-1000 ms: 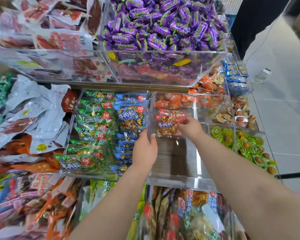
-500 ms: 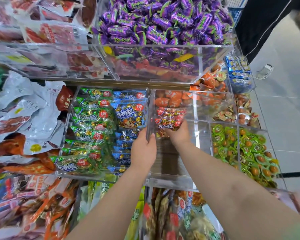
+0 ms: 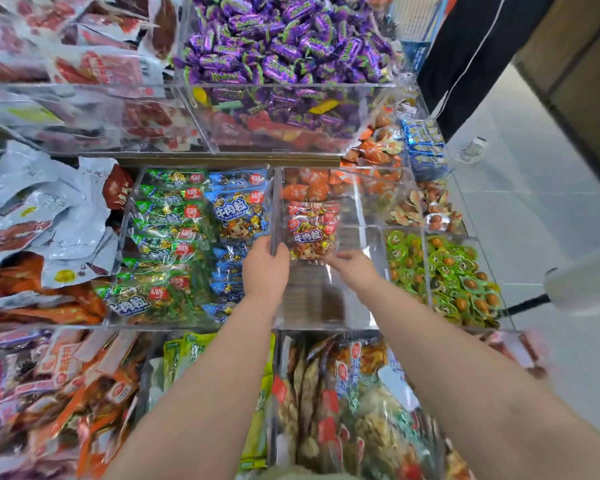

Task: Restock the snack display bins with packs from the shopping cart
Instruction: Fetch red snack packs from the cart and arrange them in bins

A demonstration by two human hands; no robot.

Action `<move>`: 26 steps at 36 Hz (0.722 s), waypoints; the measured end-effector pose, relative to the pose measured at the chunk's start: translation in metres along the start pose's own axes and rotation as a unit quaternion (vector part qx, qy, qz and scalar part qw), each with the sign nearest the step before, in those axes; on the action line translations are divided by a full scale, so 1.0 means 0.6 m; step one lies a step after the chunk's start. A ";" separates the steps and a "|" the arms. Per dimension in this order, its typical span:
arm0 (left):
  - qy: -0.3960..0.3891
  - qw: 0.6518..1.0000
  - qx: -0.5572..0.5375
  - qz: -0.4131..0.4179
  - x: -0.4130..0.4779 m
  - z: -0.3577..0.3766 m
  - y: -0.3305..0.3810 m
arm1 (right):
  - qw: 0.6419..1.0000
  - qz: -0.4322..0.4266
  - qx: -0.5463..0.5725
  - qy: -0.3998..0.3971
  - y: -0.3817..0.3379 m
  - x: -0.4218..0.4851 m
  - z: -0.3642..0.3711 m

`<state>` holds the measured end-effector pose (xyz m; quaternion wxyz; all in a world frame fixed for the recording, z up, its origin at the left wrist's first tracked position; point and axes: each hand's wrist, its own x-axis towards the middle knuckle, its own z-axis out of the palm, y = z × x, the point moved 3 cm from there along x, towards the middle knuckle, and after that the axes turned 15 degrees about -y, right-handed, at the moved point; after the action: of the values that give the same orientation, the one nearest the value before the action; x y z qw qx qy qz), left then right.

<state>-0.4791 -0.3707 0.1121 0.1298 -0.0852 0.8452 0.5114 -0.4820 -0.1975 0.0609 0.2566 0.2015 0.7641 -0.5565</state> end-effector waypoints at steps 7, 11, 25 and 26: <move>0.122 0.981 0.070 0.136 -0.106 0.027 0.019 | 0.970 -0.085 0.228 -0.010 0.014 -0.197 -0.047; -0.014 0.973 0.063 0.223 -0.190 0.101 0.006 | 0.966 -0.081 0.235 0.066 0.103 -0.285 -0.071; -0.492 0.804 0.317 -0.108 -0.429 0.300 -0.248 | 0.881 0.248 0.392 0.092 0.673 -0.533 0.021; -0.501 0.790 0.334 -0.120 -0.445 0.305 -0.254 | 0.879 0.265 0.387 0.088 0.701 -0.560 0.027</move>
<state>-0.1589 -0.2760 -0.0155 0.6154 0.1310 0.7629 0.1485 0.0348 -0.0947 -0.0504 0.2279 0.5278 0.4249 -0.6993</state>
